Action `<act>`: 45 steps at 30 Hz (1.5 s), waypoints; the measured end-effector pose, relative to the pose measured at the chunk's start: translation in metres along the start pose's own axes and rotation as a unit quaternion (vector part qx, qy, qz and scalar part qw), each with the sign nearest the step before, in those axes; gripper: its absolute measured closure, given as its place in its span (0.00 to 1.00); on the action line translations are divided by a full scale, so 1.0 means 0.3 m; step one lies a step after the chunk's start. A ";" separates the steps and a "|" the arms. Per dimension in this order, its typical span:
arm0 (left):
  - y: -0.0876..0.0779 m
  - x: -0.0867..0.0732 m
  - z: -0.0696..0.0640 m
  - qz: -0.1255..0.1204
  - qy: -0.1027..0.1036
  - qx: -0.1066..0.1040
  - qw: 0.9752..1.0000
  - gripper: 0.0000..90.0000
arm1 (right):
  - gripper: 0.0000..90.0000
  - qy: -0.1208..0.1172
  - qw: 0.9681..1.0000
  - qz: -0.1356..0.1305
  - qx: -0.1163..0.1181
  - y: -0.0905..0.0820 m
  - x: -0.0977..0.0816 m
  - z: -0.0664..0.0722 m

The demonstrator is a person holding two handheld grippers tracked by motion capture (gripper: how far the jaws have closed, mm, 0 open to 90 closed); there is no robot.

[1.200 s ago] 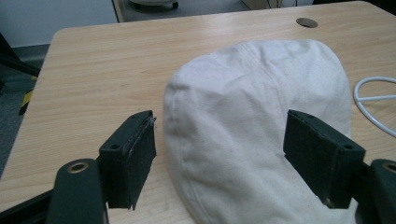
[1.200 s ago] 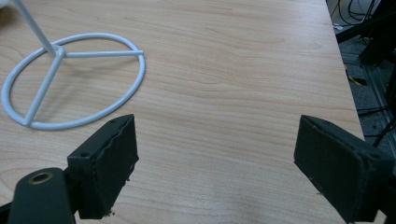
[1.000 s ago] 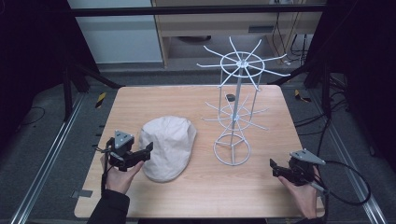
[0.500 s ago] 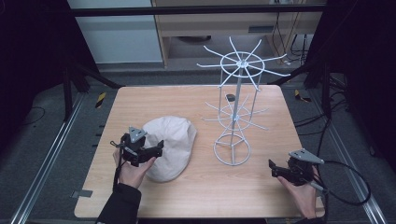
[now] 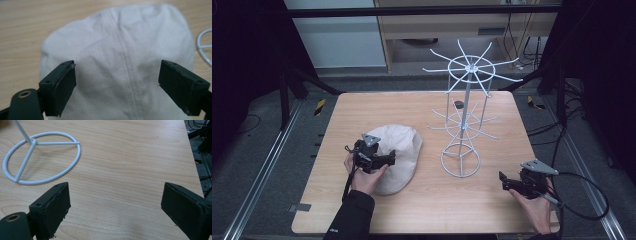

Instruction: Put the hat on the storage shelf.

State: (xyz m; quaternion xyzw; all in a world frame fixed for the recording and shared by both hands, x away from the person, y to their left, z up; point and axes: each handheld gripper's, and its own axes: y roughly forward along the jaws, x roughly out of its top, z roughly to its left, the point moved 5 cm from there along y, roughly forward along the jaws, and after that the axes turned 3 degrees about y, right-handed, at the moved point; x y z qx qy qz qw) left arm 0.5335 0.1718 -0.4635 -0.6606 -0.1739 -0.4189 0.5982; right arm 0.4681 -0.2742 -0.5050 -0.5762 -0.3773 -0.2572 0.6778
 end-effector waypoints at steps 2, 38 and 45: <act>0.019 -0.019 0.005 0.007 -0.006 0.000 1.000 0.16 | 0.10 -0.002 1.000 0.001 -0.001 0.002 -0.001 -0.001; 0.144 -0.146 0.022 0.102 -0.037 -0.007 0.994 0.99 | 0.10 0.007 1.000 0.009 0.011 0.004 -0.005 -0.003; 0.141 -0.144 0.021 0.098 -0.031 -0.011 0.995 1.00 | 0.10 0.007 1.000 0.009 0.012 0.004 -0.005 -0.003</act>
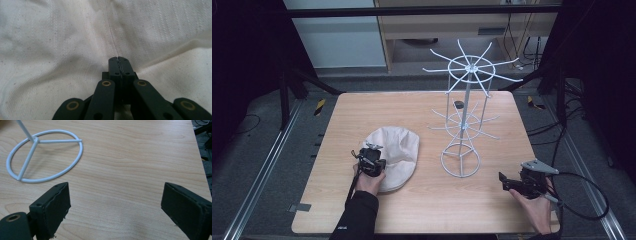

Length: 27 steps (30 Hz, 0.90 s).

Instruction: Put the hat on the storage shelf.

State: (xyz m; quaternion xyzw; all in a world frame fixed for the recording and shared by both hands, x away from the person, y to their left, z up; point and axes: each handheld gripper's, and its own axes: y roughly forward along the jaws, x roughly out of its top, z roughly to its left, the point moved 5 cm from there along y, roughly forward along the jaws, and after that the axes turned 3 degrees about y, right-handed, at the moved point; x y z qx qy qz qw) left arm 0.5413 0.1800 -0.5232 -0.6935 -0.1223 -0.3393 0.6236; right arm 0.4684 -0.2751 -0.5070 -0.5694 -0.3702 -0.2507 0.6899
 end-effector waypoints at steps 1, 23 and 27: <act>-0.004 0.001 0.000 -0.006 0.001 -0.003 1.000 1.00 | 0.10 0.000 1.000 0.000 0.000 0.000 0.000 0.000; 0.005 0.074 -0.045 -0.022 0.025 -0.059 0.998 0.26 | 0.10 0.001 1.000 0.002 0.002 0.004 -0.002 -0.004; 0.036 0.066 -0.032 -0.009 0.007 -0.063 0.998 0.33 | 0.10 0.001 1.000 0.001 0.002 0.003 -0.001 -0.003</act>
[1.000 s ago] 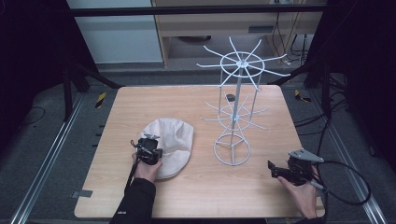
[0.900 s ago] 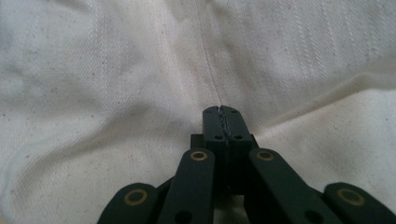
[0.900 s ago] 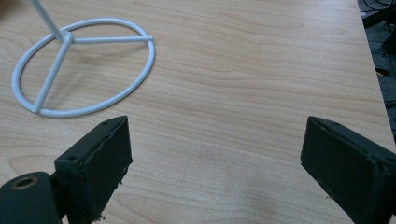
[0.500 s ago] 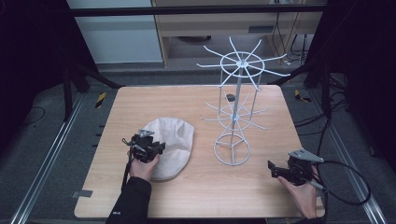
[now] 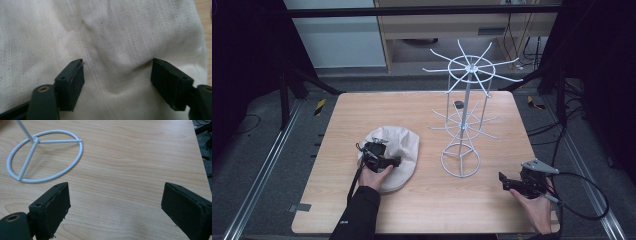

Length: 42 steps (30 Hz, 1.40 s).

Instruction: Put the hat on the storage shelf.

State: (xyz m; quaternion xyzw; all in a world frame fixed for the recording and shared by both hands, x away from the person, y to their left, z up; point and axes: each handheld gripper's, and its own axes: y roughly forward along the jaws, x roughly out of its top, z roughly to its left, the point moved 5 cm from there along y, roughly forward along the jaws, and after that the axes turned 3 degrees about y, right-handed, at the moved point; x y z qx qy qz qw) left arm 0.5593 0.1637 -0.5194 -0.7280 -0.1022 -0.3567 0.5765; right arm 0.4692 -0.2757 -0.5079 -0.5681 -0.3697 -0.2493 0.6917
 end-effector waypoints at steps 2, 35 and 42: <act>0.012 -0.013 0.002 -0.001 -0.001 0.002 1.000 0.50 | 0.10 0.000 1.000 0.000 0.000 0.000 0.000 -0.001; -0.192 0.061 0.021 -0.082 0.008 -0.011 0.997 0.99 | 0.10 0.003 1.000 -0.004 0.005 -0.002 0.004 0.002; -0.233 0.067 0.016 -0.098 0.019 -0.018 0.995 0.99 | 0.10 0.002 1.000 -0.003 0.005 -0.002 0.003 0.001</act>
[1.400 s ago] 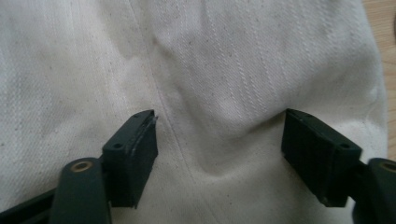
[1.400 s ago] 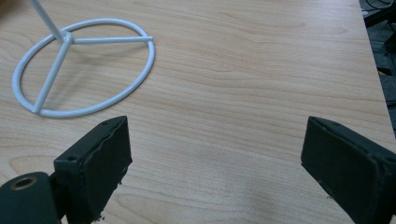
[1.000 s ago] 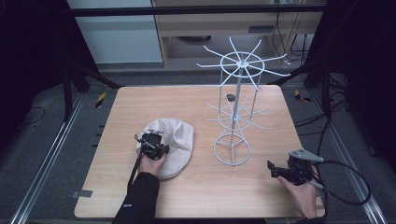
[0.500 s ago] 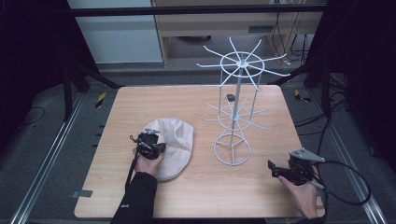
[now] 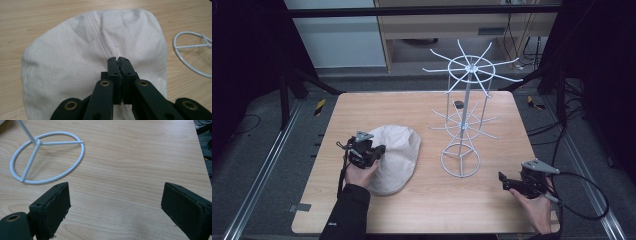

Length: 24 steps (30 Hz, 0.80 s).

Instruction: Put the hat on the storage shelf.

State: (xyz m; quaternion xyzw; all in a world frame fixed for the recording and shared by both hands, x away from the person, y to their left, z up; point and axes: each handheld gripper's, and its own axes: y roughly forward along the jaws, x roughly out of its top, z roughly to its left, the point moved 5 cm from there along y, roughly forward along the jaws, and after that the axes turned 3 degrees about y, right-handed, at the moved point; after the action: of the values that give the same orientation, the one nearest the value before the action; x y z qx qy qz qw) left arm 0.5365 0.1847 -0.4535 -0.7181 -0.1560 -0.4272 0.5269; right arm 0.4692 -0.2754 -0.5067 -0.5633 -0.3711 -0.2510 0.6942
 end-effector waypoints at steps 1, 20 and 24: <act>-0.003 -0.003 -0.001 -0.001 0.000 -0.002 1.000 0.99 | 0.10 0.001 1.000 0.000 0.000 0.000 0.000 0.000; 0.100 -0.101 0.019 0.091 0.005 0.047 0.995 0.14 | 0.09 0.002 1.000 0.005 0.002 0.002 -0.001 0.002; 0.144 -0.129 0.011 0.103 -0.006 0.050 0.993 0.18 | 0.09 0.005 1.000 0.004 0.003 0.002 0.000 0.002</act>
State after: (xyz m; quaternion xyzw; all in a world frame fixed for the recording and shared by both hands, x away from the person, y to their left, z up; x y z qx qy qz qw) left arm 0.5443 0.1793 -0.5108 -0.7055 -0.1057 -0.3576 0.6027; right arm 0.4695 -0.2747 -0.5071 -0.5614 -0.3666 -0.2499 0.6986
